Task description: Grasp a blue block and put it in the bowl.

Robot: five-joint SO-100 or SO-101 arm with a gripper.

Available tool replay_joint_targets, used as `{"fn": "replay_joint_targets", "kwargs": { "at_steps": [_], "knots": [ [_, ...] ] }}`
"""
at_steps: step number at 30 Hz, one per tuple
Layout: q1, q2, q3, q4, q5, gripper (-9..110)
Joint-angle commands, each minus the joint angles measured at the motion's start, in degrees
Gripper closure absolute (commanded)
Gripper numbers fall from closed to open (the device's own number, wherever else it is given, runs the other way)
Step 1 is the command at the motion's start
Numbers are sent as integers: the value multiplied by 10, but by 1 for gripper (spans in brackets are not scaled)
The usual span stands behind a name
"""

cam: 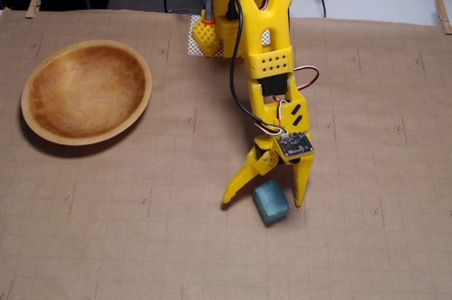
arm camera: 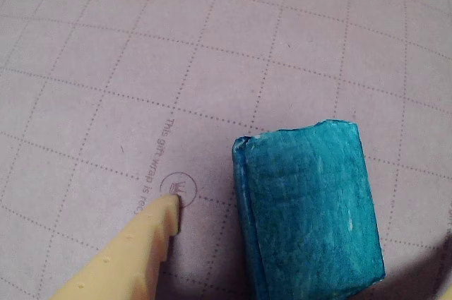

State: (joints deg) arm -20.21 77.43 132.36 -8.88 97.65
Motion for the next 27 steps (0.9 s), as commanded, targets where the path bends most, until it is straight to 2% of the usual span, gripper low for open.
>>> {"fn": "replay_joint_targets", "kwargs": {
  "at_steps": [1,5,13,27],
  "knots": [
    [-6,9,5,0,9,47],
    [-6,9,5,0,6,51],
    [-7,9,6,0,4,73],
    [-7,9,5,0,4,97]
  ]
}}
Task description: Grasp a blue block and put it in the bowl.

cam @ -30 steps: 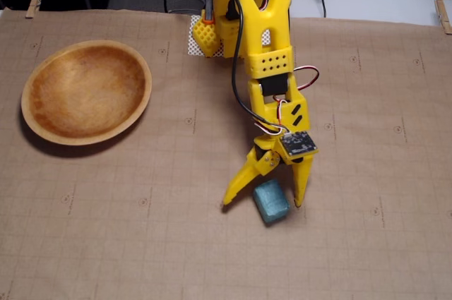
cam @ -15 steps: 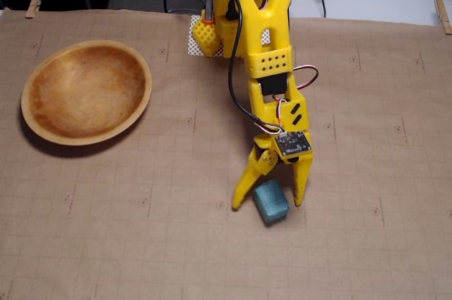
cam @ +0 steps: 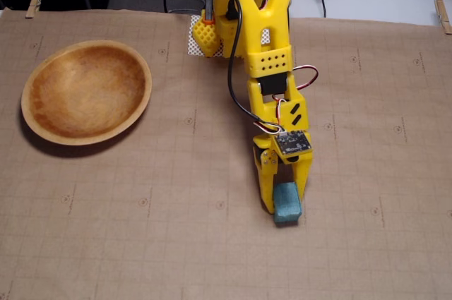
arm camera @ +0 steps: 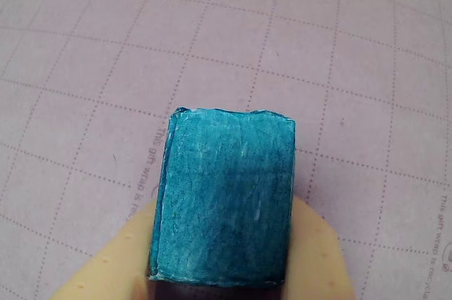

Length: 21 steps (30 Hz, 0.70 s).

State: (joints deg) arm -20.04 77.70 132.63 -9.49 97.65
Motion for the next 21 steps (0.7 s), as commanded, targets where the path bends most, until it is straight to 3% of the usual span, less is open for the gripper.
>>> {"fn": "replay_joint_targets", "kwargs": {
  "at_steps": [1,11,21],
  "knots": [
    [-9,6,3,6,3,98],
    [-19,62,12,6,2,105],
    [-22,301,104,6,1,105]
  ]
}}
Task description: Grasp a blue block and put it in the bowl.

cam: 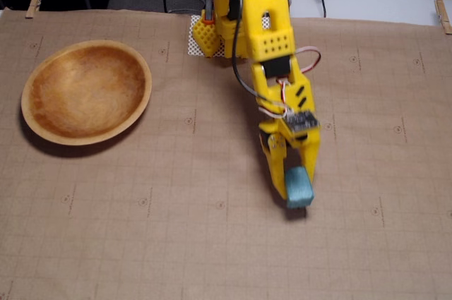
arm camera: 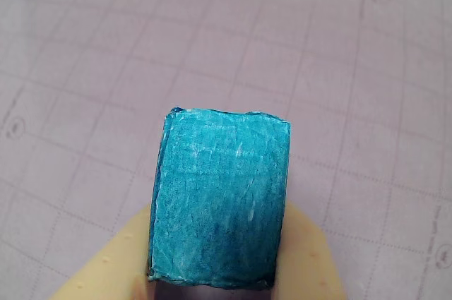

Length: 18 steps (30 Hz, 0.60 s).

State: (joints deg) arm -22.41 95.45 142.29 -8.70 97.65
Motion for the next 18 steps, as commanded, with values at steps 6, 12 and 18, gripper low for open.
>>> {"fn": "replay_joint_targets", "kwargs": {
  "at_steps": [6,12,18],
  "knots": [
    [21,308,76,-1,-1,105],
    [53,392,76,49,-1,105],
    [144,394,-11,151,1,105]
  ]
}}
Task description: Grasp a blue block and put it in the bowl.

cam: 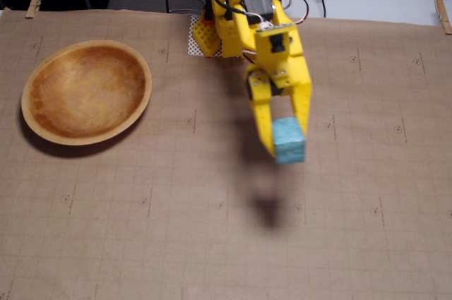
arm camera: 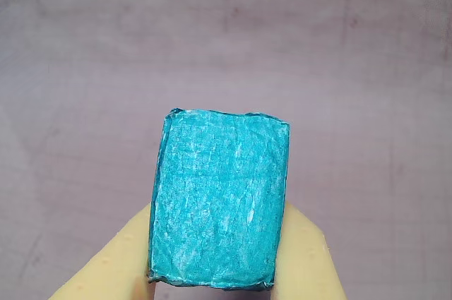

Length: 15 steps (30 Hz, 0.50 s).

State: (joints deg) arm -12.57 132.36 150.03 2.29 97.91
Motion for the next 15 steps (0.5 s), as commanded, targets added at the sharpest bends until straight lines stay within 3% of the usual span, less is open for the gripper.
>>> {"fn": "replay_joint_targets", "kwargs": {
  "at_steps": [1,15],
  "knots": [
    [60,18,-107,51,-2,105],
    [310,-63,-200,136,-2,105]
  ]
}}
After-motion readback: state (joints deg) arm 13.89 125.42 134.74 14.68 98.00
